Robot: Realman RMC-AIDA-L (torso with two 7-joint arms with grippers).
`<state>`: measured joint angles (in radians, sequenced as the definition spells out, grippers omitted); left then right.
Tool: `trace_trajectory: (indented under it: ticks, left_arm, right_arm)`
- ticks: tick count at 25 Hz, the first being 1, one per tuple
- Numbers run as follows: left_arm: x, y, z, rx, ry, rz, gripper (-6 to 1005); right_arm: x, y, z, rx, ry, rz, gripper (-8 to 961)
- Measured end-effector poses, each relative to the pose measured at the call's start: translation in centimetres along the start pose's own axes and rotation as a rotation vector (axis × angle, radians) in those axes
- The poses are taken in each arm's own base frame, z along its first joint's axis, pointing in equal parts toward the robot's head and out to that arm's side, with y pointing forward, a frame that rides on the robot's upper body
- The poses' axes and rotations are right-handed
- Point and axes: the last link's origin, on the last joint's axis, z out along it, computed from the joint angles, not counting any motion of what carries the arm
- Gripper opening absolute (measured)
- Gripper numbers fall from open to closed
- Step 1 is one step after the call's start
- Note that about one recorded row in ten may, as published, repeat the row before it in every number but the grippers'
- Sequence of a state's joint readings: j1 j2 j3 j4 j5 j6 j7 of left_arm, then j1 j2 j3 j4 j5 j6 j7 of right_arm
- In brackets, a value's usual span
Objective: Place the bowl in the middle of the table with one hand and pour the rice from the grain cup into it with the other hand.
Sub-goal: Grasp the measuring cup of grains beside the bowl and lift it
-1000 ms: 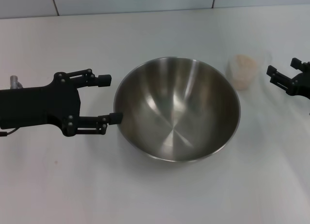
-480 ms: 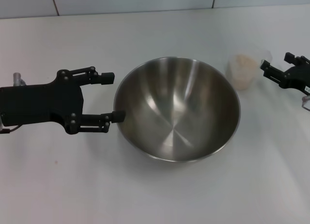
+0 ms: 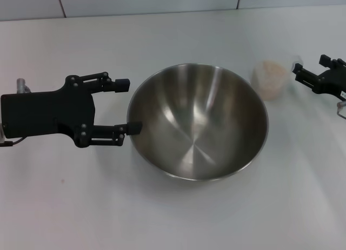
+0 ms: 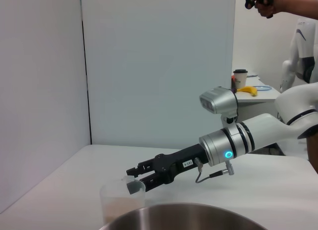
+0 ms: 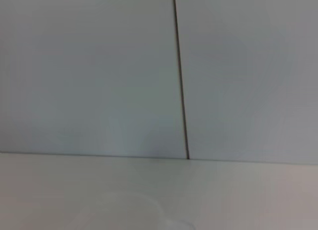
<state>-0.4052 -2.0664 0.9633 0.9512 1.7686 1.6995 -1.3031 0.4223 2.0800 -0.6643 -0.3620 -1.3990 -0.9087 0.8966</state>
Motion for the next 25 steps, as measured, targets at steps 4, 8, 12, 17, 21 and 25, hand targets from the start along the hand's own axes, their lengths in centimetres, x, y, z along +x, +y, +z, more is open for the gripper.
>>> trace_trajectory:
  ticks: [4,8,12,17,21,25]
  left_arm:
    - [0.00,0.02,0.04,0.000,0.001,-0.002,841]
    - [-0.01,0.02,0.05,0.000,0.001,-0.003,841]
    - [-0.02,0.06,0.09,-0.003,0.000,-0.003,841]
    - [-0.02,0.04,0.04,0.000,0.001,-0.003,841]
    - [-0.02,0.05,0.06,-0.001,0.000,-0.003,841]
    - [-0.02,0.07,0.11,-0.004,0.000,0.001,841]
  right_arm:
    - [-0.21,-0.01,0.24,0.003,-0.001,-0.002,775]
    - [-0.41,0.05,0.43,0.000,-0.004,-0.004,774]
    - [-0.64,0.14,0.64,-0.004,-0.008,-0.006,773]
    - [-0.81,0.22,0.80,-0.008,-0.011,-0.008,772]
    - [-0.82,0.24,0.84,-0.007,-0.011,-0.008,771]
    - [-0.82,0.36,0.90,-0.011,-0.010,-0.013,770]
